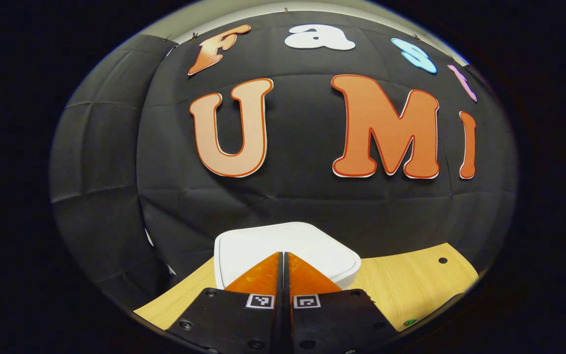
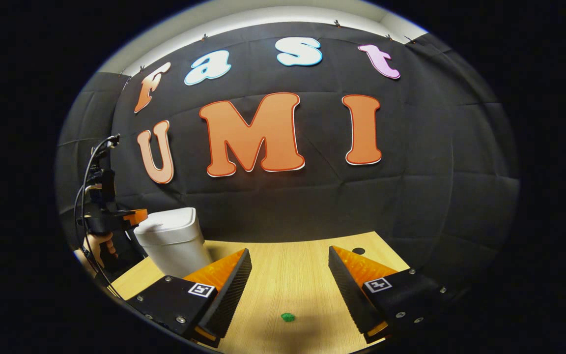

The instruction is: Press the lid of the desktop garbage bin to open it, pick up the crumpled paper on the desktop and throw it into the bin, then pick up the pop can on the desktop and drop it into the bin, and finally close the garbage bin lid.

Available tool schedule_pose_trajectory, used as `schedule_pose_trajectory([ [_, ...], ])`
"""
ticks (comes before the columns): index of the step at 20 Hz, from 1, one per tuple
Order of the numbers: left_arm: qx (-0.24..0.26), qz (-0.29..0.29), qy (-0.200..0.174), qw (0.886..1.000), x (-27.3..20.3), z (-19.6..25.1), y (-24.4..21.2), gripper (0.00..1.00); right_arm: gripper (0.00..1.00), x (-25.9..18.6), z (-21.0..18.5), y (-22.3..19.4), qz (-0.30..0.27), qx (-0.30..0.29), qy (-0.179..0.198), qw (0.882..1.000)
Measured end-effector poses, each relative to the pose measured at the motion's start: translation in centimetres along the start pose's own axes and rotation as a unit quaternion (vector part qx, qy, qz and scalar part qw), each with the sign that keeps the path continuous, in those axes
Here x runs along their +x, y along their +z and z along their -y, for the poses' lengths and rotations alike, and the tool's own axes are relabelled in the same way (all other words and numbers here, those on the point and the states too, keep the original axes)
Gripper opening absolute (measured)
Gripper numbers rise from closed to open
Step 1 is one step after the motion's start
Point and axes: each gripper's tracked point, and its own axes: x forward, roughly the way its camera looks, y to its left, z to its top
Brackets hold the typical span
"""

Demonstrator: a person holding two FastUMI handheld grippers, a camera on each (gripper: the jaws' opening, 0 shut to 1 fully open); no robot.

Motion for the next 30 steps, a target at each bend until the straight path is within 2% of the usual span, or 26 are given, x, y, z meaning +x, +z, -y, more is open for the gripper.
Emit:
schedule_pose_trajectory([
  [4, -0.033, -0.049, -0.004, 0.998, 0.6, 0.2, -3.3, 0.00, 0.94, 0.7, -0.2, 0.0, -0.003, -0.002, 0.002, 1.000],
  [6, -0.058, -0.028, 0.001, 0.998, 0.8, -0.2, -2.8, 0.00, 0.94, 1.1, -0.3, -0.3, -0.009, -0.006, 0.003, 1.000],
  [7, -0.056, -0.036, -0.001, 0.998, 0.7, 0.2, -3.4, 0.00, 0.94, 1.2, -0.4, -0.5, -0.012, -0.008, 0.005, 1.000],
  [9, 0.016, -0.024, 0.003, 1.000, 1.0, 0.3, -3.8, 0.01, 0.94, 1.5, -0.6, -0.9, -0.017, -0.011, 0.007, 1.000],
  [10, 0.037, -0.021, 0.008, 0.999, 1.0, 0.5, -3.8, 0.00, 0.94, 1.7, -0.7, -1.0, -0.020, -0.010, 0.008, 1.000],
  [13, 0.016, -0.015, 0.006, 1.000, 1.0, 0.5, -3.1, 0.00, 0.94, 1.8, -0.9, -0.7, -0.017, 0.001, 0.011, 1.000],
  [18, 0.028, 0.018, -0.017, 0.999, -0.5, 1.5, -0.2, 0.00, 0.94, 1.8, -0.5, -0.2, -0.009, 0.003, 0.005, 1.000],
  [23, 0.002, 0.106, -0.043, 0.993, -4.9, 4.2, 6.2, 0.01, 0.94, 2.0, 0.3, -0.2, -0.007, 0.004, -0.008, 1.000],
  [24, 0.003, 0.114, -0.047, 0.992, -5.6, 4.6, 6.7, 0.13, 0.94, 2.0, 0.4, -0.2, -0.007, 0.006, -0.010, 1.000],
  [25, 0.003, 0.117, -0.051, 0.992, -6.1, 5.1, 6.8, 0.13, 0.94, 2.0, 0.5, -0.2, -0.007, 0.006, -0.011, 1.000],
  [26, -0.001, 0.117, -0.059, 0.991, -6.7, 5.6, 6.8, 0.18, 0.94, 1.9, 0.7, -0.2, -0.006, 0.006, -0.013, 1.000],
  [27, -0.005, 0.114, -0.072, 0.991, -7.0, 6.4, 6.6, 0.31, 0.94, 2.0, 0.8, -0.3, -0.006, 0.005, -0.014, 1.000],
  [29, -0.020, 0.112, -0.096, 0.989, -7.7, 7.7, 6.4, 0.74, 0.94, 2.3, 0.8, -1.0, -0.016, 0.005, -0.010, 1.000],
  [30, -0.027, 0.110, -0.107, 0.988, -8.1, 8.3, 6.3, 0.83, 0.94, 2.4, 1.1, -1.6, -0.022, 0.003, -0.011, 1.000],
])
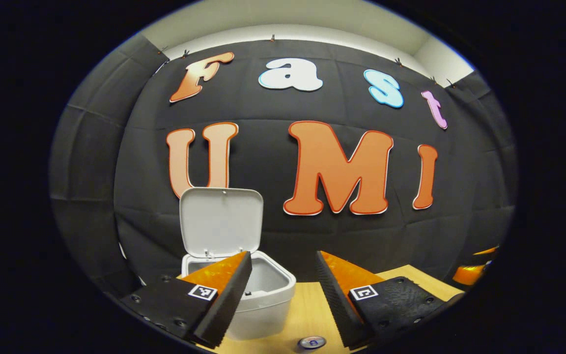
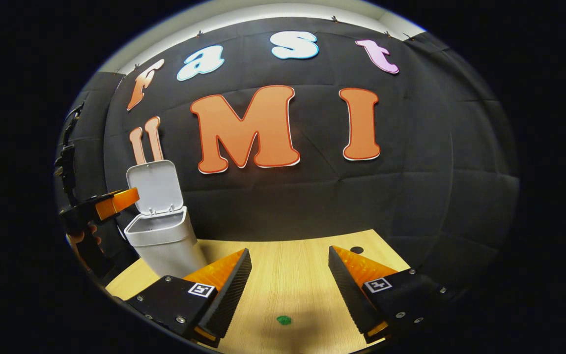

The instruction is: Press the lid of the desktop garbage bin to open it, pick up the crumpled paper on the desktop and throw it into the bin, then pick up the pop can on the desktop and drop it into the bin, and finally close the garbage bin lid.

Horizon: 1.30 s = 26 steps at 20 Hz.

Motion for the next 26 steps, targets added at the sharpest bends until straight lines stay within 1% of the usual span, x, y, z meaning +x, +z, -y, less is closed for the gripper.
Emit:
schedule_pose_trajectory([
  [1, -0.005, -0.002, -0.008, 1.000, -0.1, 0.5, -0.4, 0.84, 0.94, 0.2, 0.2, -0.6, -0.009, -0.004, -0.001, 1.000],
  [4, -0.006, -0.012, -0.014, 1.000, -0.6, 0.9, -1.5, 0.94, 0.94, 1.1, 0.8, -3.4, -0.047, -0.019, 0.003, 0.999],
  [7, -0.015, -0.028, -0.021, 0.999, -1.0, 1.0, -3.8, 0.94, 0.95, 2.4, 0.7, -8.8, -0.120, -0.019, 0.023, 0.992],
  [9, -0.026, -0.057, -0.028, 0.998, -1.3, 1.2, -6.0, 0.94, 0.95, 2.9, -0.2, -12.7, -0.179, 0.002, 0.042, 0.983],
  [11, -0.025, -0.082, -0.021, 0.996, -1.7, 0.4, -8.0, 0.95, 0.95, 3.2, -0.6, -15.7, -0.221, 0.013, 0.043, 0.974],
  [13, -0.023, -0.097, -0.023, 0.995, -2.2, -0.1, -9.5, 0.95, 0.95, 4.2, -0.9, -18.3, -0.243, -0.013, 0.038, 0.969],
  [15, -0.025, -0.111, -0.021, 0.993, -2.5, -1.0, -10.6, 0.95, 0.95, 4.8, -1.3, -20.9, -0.273, -0.046, 0.039, 0.960],
  [16, -0.026, -0.118, -0.019, 0.992, -2.7, -1.6, -11.1, 0.95, 0.95, 5.1, -1.6, -22.1, -0.290, -0.052, 0.041, 0.955],
  [17, -0.026, -0.126, -0.017, 0.992, -2.9, -2.1, -11.5, 0.96, 0.95, 5.4, -1.9, -23.0, -0.307, -0.052, 0.043, 0.949],
  [21, -0.014, -0.138, -0.005, 0.990, -3.6, -4.6, -12.7, 0.95, 0.95, 6.8, -2.4, -26.7, -0.363, -0.054, 0.039, 0.929],
  [24, -0.005, -0.123, -0.005, 0.992, -4.2, -6.0, -12.0, 0.95, 0.95, 7.2, -1.6, -27.8, -0.383, -0.059, 0.029, 0.921],
  [26, -0.001, -0.114, -0.008, 0.993, -4.2, -6.6, -11.5, 0.94, 0.93, 7.4, -1.3, -28.4, -0.394, -0.060, 0.023, 0.917],
])
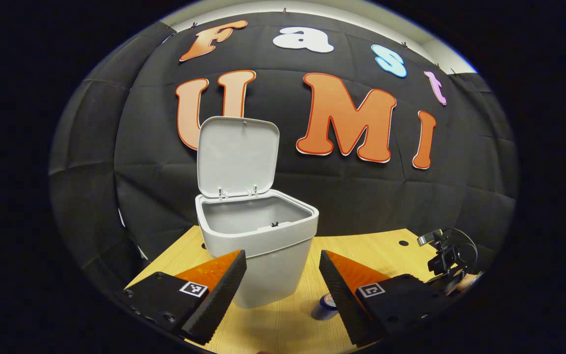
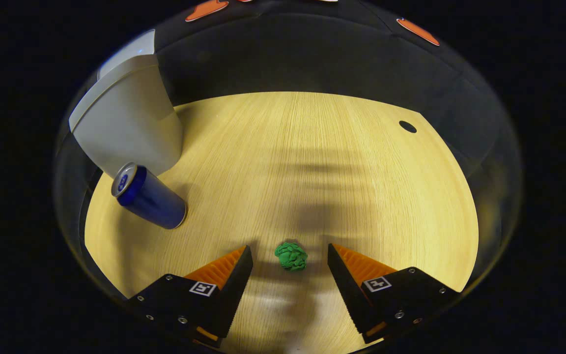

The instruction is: Press the lid of the desktop garbage bin to open it, pick up the crumpled paper on the desktop and throw it into the bin, then pick up the pop can on the desktop and drop it into the bin, and finally close the garbage bin lid.

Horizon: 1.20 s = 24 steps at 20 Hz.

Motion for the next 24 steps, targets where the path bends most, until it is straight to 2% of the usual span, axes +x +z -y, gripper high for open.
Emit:
schedule_pose_trajectory([
  [2, 0.005, 0.001, 0.003, 1.000, -0.1, -0.7, 0.1, 0.95, 0.86, 0.7, 0.0, -0.4, -0.012, 0.001, -0.008, 1.000],
  [6, 0.002, 0.036, -0.019, 0.999, -0.4, 0.0, 2.0, 0.94, 0.63, 1.5, 0.1, -0.8, -0.022, -0.009, -0.017, 1.000],
  [8, 0.012, 0.037, -0.021, 0.999, -0.1, 0.1, 2.2, 0.94, 0.53, 1.8, -0.6, -1.3, -0.034, -0.012, -0.007, 0.999],
  [11, 0.016, 0.036, -0.023, 0.999, -0.3, 0.5, 2.2, 0.95, 0.33, 1.9, -1.2, -0.3, -0.015, -0.015, 0.000, 1.000],
  [13, 0.017, 0.038, -0.025, 0.999, -0.4, 0.8, 2.4, 0.94, 0.25, 1.8, -1.3, 0.4, -0.010, -0.019, 0.002, 1.000],
  [16, 0.017, 0.040, -0.026, 0.999, -0.8, 1.0, 2.7, 0.94, 0.19, 0.8, -1.2, 2.4, 0.001, -0.016, 0.006, 1.000],
  [18, 0.015, 0.045, -0.026, 0.999, -1.2, 1.2, 3.0, 0.94, 0.16, -1.3, -1.7, 5.9, 0.033, -0.003, 0.022, 0.999],
  [21, 0.008, 0.051, -0.022, 0.998, -1.9, 0.8, 3.5, 0.94, 0.15, -6.1, -3.0, 14.7, 0.108, -0.010, 0.046, 0.993],
  [24, 0.003, 0.060, -0.019, 0.998, -3.1, 0.6, 4.1, 0.95, 0.15, -12.1, -6.6, 25.7, 0.197, -0.029, 0.090, 0.976],
])
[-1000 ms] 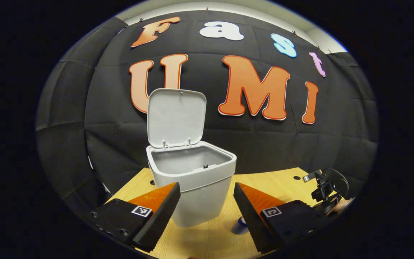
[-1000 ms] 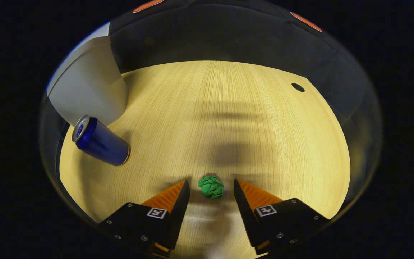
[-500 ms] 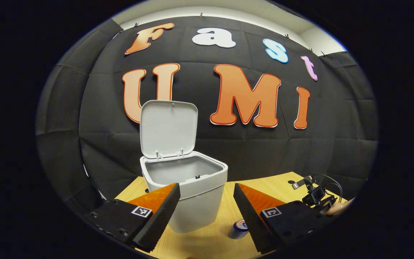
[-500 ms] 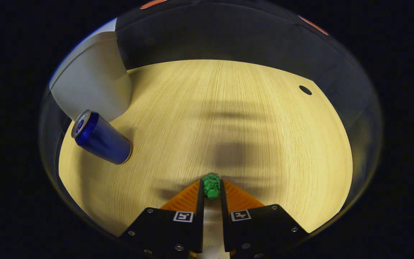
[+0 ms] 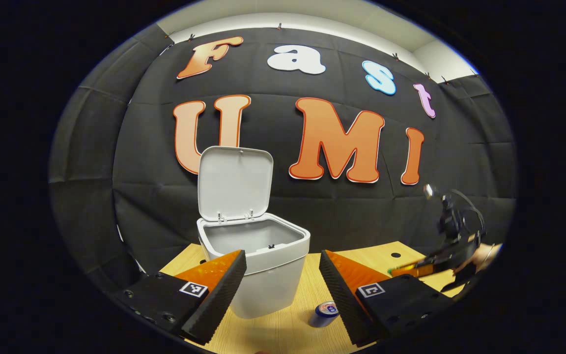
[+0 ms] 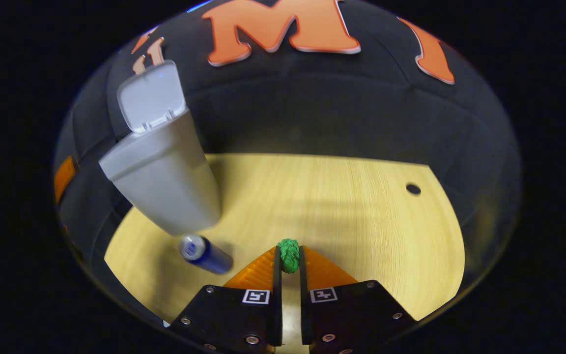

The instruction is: Press the lid of the desktop garbage bin to open it, pick up the crumpled paper on the desktop and throw it into the bin, then pick up the pop can on the desktop and drop it into the bin, and finally close the garbage bin lid.

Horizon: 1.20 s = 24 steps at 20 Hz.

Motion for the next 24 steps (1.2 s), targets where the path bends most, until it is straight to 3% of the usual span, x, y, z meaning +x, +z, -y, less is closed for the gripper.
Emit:
schedule_pose_trajectory([
  [1, -0.001, 0.005, 0.000, 1.000, -0.5, -0.1, 0.3, 0.95, 0.15, 0.0, -1.8, 4.1, 0.024, -0.004, 0.022, 0.999],
  [2, -0.002, 0.010, 0.001, 1.000, -1.0, -0.2, 0.7, 0.95, 0.15, -3.3, -3.2, 5.8, 0.044, -0.017, 0.038, 0.998],
  [3, -0.002, 0.015, 0.001, 1.000, -1.5, -0.3, 0.9, 0.95, 0.15, -2.3, -5.2, 10.3, 0.069, -0.035, 0.053, 0.996],
  [4, -0.003, 0.015, 0.003, 1.000, -1.9, -0.5, 1.0, 0.95, 0.15, -6.8, -5.0, 12.9, 0.092, -0.053, 0.070, 0.992],
  [5, -0.006, 0.014, 0.006, 1.000, -2.1, -0.8, 1.0, 0.95, 0.15, -4.0, -8.2, 15.3, 0.107, -0.070, 0.088, 0.988],
  [6, -0.010, 0.013, 0.008, 1.000, -2.4, -1.0, 0.9, 0.95, 0.15, -5.2, -9.1, 16.2, 0.112, -0.081, 0.104, 0.985],
  [8, -0.019, 0.012, 0.010, 1.000, -3.2, -1.4, 1.0, 0.95, 0.15, -4.5, -12.5, 15.6, 0.119, -0.100, 0.134, 0.979],
  [13, -0.015, 0.020, 0.029, 0.999, -4.6, -3.4, 1.3, 0.95, 0.15, 0.9, -19.0, 15.5, 0.061, -0.156, 0.134, 0.977],
  [18, -0.022, 0.023, 0.043, 0.999, -5.5, -5.5, 1.2, 0.95, 0.18, 5.9, -18.5, 15.9, 0.009, -0.133, 0.115, 0.984],
  [19, -0.022, 0.021, 0.046, 0.998, -5.6, -5.8, 0.9, 0.95, 0.30, 6.2, -18.8, 15.7, 0.006, -0.127, 0.114, 0.985],
  [20, -0.021, 0.019, 0.049, 0.998, -5.6, -6.3, 0.9, 0.95, 0.36, 6.5, -18.8, 15.5, 0.007, -0.123, 0.115, 0.986],
  [21, -0.021, 0.018, 0.049, 0.998, -5.6, -6.5, 0.9, 0.95, 0.53, 6.4, -18.8, 15.5, 0.008, -0.119, 0.114, 0.986],
  [23, -0.019, 0.018, 0.049, 0.998, -5.6, -6.6, 1.1, 0.95, 0.68, 5.9, -18.9, 15.8, 0.013, -0.119, 0.118, 0.986],
  [24, -0.018, 0.018, 0.049, 0.998, -5.4, -6.7, 1.1, 0.96, 0.70, 5.6, -18.8, 15.9, 0.017, -0.120, 0.119, 0.985],
])
